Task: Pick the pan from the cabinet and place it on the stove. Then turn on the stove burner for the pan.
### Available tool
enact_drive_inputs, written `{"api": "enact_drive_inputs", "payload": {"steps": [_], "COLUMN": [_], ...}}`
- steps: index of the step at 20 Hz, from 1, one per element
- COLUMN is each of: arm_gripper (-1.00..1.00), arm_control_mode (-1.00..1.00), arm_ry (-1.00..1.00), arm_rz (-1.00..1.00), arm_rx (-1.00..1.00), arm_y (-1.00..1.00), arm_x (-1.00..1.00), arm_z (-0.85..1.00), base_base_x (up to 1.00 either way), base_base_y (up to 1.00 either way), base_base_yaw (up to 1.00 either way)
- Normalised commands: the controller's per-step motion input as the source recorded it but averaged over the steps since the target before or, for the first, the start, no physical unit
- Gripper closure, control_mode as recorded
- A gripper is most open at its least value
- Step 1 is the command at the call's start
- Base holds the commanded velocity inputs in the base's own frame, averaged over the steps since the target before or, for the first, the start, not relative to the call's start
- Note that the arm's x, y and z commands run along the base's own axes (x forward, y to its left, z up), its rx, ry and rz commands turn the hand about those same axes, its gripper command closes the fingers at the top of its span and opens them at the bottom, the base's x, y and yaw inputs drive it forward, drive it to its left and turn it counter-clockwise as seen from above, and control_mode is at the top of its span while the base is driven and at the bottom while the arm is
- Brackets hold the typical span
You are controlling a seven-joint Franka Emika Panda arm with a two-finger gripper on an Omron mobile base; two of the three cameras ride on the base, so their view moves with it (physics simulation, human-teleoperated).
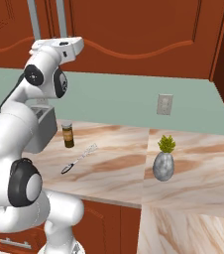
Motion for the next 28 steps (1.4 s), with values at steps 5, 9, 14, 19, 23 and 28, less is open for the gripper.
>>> {"api": "enact_drive_inputs", "payload": {"steps": [5,9,14,19,23,28], "arm_gripper": [1.0,1.0,1.0,1.0,1.0,1.0], "arm_control_mode": [-1.0,-1.0,-1.0,-1.0,-1.0,-1.0], "arm_ry": [0.05,0.07,0.01,0.0,0.0,0.0], "arm_rz": [0.0,0.04,0.06,0.03,0.01,0.05], "arm_rx": [0.0,0.0,0.0,0.0,0.0,-0.01], "arm_y": [0.0,-0.12,-0.24,-0.27,-0.25,-0.17], "arm_x": [0.01,0.01,-0.05,-0.37,-0.62,-0.68], "arm_z": [-0.06,-0.03,0.0,0.0,0.18,0.46], "base_base_x": [0.0,0.0,0.0,0.0,0.0,0.0], "base_base_y": [0.0,0.0,0.0,0.0,0.0,0.0], "base_base_yaw": [0.0,0.0,0.0,0.0,0.0,0.0]}}
